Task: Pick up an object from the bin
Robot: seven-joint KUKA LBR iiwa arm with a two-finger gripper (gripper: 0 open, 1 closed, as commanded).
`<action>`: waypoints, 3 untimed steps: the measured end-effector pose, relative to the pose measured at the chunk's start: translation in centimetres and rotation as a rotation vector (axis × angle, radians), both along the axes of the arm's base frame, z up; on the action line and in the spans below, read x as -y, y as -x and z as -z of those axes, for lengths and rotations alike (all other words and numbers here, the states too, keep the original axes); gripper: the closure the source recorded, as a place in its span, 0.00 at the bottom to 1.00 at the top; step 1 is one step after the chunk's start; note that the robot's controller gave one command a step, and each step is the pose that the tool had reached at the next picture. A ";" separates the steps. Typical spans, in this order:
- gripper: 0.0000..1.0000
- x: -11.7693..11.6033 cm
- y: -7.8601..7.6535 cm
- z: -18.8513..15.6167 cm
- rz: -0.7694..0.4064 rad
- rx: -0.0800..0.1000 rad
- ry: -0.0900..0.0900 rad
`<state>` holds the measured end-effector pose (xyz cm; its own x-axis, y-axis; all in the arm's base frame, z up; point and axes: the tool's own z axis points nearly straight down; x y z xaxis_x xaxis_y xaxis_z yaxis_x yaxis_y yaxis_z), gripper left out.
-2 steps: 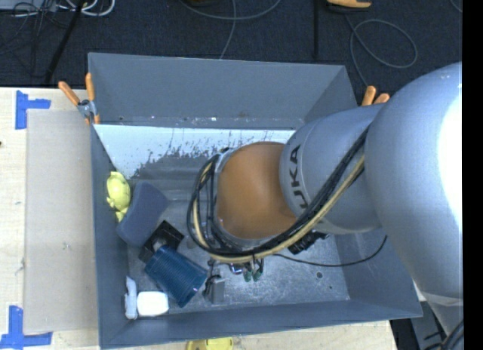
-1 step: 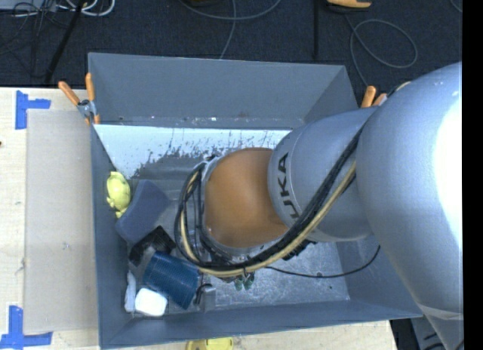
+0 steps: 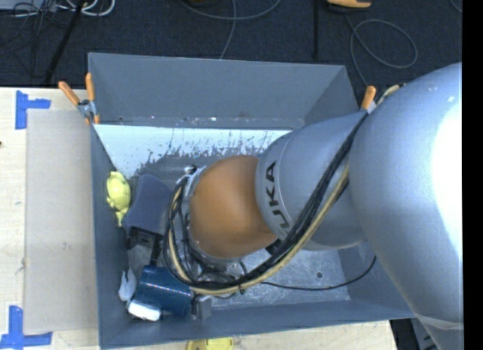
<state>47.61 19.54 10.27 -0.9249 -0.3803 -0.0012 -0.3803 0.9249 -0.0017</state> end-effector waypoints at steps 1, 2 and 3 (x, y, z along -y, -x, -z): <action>0.00 -2.5 -0.3 2.9 -0.041 0.016 -0.003; 1.00 -2.2 -0.2 3.0 -0.018 0.008 0.002; 1.00 -2.2 -0.1 3.0 -0.015 0.008 0.002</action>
Offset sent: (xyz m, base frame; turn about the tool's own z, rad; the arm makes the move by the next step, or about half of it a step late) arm -0.0036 0.0270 -0.0327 -0.0051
